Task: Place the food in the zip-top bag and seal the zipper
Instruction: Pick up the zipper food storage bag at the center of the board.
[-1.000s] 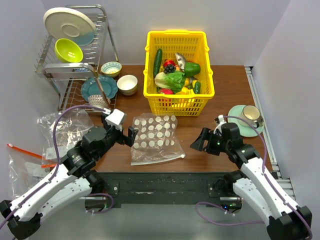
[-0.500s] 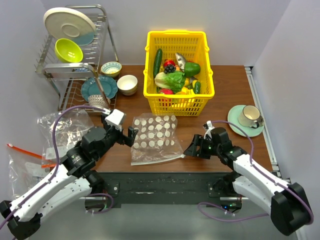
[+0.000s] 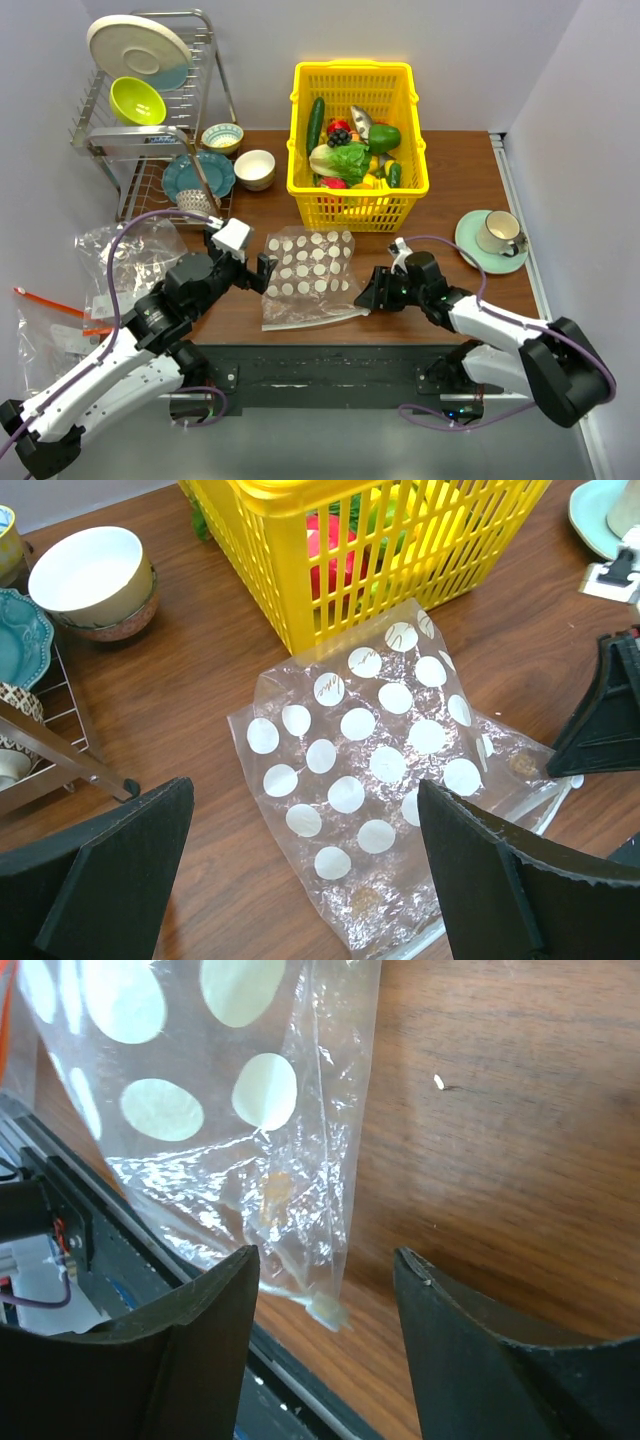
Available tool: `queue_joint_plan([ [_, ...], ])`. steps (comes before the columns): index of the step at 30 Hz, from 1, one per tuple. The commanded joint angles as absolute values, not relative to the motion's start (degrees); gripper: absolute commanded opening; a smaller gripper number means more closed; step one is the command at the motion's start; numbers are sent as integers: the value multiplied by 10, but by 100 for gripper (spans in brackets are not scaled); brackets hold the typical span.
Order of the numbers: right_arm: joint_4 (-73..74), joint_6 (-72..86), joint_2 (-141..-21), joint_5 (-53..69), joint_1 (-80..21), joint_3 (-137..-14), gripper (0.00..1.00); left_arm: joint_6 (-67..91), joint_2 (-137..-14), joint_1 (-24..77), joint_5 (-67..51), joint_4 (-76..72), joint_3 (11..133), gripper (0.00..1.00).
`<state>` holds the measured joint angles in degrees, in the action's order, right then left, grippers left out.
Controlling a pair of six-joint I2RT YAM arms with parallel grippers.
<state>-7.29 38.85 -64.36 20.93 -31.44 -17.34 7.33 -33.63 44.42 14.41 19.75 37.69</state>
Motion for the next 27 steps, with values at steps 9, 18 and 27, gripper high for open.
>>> queue_joint_plan([
  [9,-41,385,-622,241,-336,-252,0,62,-388,446,65,165,383,96],
  [18,226,481,-496,183,-337,-395,0,36,-446,541,41,154,427,88],
  [27,294,556,-490,144,-336,-475,0,-21,-410,628,63,111,432,89],
])
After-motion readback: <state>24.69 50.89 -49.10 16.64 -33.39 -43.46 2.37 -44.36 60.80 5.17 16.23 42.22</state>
